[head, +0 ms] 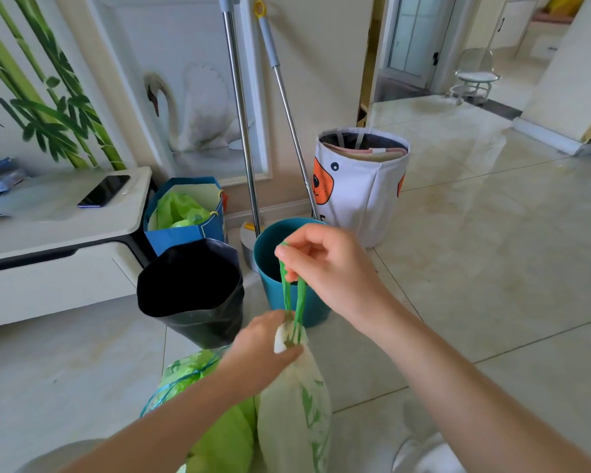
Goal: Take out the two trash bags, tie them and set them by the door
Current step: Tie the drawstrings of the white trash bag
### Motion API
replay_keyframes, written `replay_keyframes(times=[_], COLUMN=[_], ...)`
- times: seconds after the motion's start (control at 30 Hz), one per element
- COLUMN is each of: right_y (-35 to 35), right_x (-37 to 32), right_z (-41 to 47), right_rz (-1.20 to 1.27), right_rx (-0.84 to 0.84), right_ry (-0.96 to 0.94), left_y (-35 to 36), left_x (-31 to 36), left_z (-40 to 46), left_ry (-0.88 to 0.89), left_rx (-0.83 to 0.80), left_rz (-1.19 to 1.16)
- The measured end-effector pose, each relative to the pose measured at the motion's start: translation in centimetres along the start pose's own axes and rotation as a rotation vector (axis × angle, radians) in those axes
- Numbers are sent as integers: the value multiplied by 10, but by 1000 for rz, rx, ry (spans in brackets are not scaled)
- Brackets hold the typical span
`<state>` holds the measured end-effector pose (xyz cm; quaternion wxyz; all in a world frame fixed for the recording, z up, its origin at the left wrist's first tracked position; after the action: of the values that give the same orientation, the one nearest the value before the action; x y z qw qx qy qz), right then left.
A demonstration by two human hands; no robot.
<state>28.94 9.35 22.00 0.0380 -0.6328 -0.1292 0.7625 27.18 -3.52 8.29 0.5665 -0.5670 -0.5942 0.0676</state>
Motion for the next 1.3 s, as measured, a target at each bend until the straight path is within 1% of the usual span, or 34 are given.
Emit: replay_keyframes(times=[0.07, 0.1, 0.17, 0.23, 0.4, 0.53, 0.67, 0.77, 0.87, 0.93, 1.1, 1.23, 1.3], right_y=[5, 7, 9, 11, 10, -3, -13, -19, -26, -30, -45, -43, -41], right_x=[-1, -1, 1, 4, 8, 16, 22, 31, 40, 43, 52, 46, 39], right_z=[0, 1, 3, 5, 6, 8, 6, 3, -1, -5, -13, -12, -12], right_rz=[-27, -24, 5, 51, 82, 86, 62, 95, 121, 92, -88, -305, -323], right_rx=[-27, -29, -12, -1, 57, 161, 190, 198, 229, 245, 304, 237, 240], right_ry=[-9, -9, -5, 1, -5, 28, 25, 76, 150, 177, 222, 173, 126], left_y=[-22, -29, -33, -30, -29, -26, -23, -23, -23, -24, -24, -20, -17], left_x=[4, 5, 1, -8, -13, -17, -20, -22, -26, -28, -34, -25, -16], left_z=[-9, -11, -8, -4, 4, 7, 6, 6, 4, 6, 10, 15, 18], left_ry=[43, 48, 46, 13, -35, -47, -57, -71, -91, -99, -150, -104, -60], left_rx=[170, 194, 153, 124, 206, 165, 136, 109, 123, 125, 154, 108, 67], left_rz=[1, 9, -37, -151, -213, -284, -415, -450, -473, -486, -468, -379, -324])
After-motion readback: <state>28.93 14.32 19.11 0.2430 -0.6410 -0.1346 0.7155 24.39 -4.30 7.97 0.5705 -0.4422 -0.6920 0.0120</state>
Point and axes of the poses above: each hand's wrist, its own z-axis towards the middle knuckle, its own y-axis out of the palm, x = y × z, the point moved 5 cm from there along z, towards the middle knuckle, and after that the axes turned 15 degrees about -x, right-handed, at the moved point
